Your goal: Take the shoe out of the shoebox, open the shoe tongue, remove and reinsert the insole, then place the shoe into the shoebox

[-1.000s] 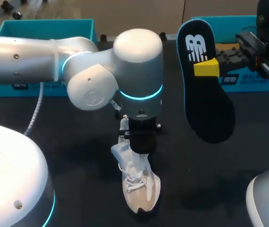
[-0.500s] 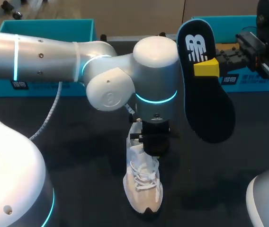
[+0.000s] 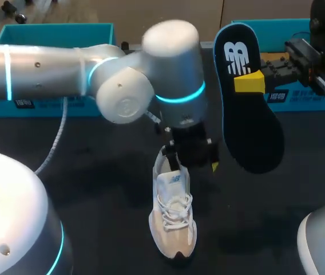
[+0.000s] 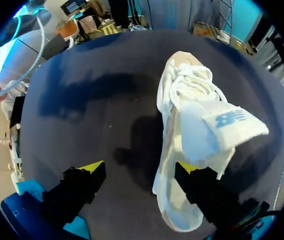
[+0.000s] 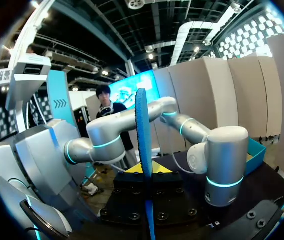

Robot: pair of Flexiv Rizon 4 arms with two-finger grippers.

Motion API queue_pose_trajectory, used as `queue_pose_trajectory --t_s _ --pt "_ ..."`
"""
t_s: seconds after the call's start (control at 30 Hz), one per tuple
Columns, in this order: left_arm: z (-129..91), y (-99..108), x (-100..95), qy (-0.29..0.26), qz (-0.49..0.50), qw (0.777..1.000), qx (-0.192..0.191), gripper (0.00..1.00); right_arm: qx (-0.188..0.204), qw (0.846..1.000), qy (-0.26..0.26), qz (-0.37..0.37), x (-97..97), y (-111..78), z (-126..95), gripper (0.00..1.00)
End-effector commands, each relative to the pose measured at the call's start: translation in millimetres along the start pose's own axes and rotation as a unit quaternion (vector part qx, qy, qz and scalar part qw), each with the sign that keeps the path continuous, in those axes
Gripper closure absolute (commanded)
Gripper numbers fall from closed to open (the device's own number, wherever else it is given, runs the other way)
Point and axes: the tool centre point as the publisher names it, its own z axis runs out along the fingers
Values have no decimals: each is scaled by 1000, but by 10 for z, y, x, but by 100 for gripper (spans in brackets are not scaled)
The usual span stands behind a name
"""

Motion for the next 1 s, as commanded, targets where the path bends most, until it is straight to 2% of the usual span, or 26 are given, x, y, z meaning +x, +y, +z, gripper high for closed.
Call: queue_pose_trajectory --t_s 0.03,0.1,0.47,0.53,0.57,0.87,0.93,1.0 --pt "-383 81 254 -102 -10 995 21 0 3 1000 2 1 -28 23 19 100" --pt "-511 103 272 -153 -20 988 25 0 3 1000 2 1 -28 23 19 100" --pt "-909 62 211 -306 -23 951 29 0 3 1000 2 1 -28 23 19 100" --pt "-1005 61 140 -306 -37 951 -1 0 3 1000 2 1 -28 23 19 100" --pt "-1080 88 85 -282 -65 957 -28 0 3 1000 2 1 -28 23 19 100" --pt "-1080 88 85 -282 -65 957 -28 0 3 1000 2 1 -28 23 19 100" --pt "-1018 153 50 -297 -68 952 -27 0 3 1000 2 1 -28 23 19 100" --pt "-1014 249 27 -316 -67 946 -3 0 3 1000 2 1 -28 23 19 100"
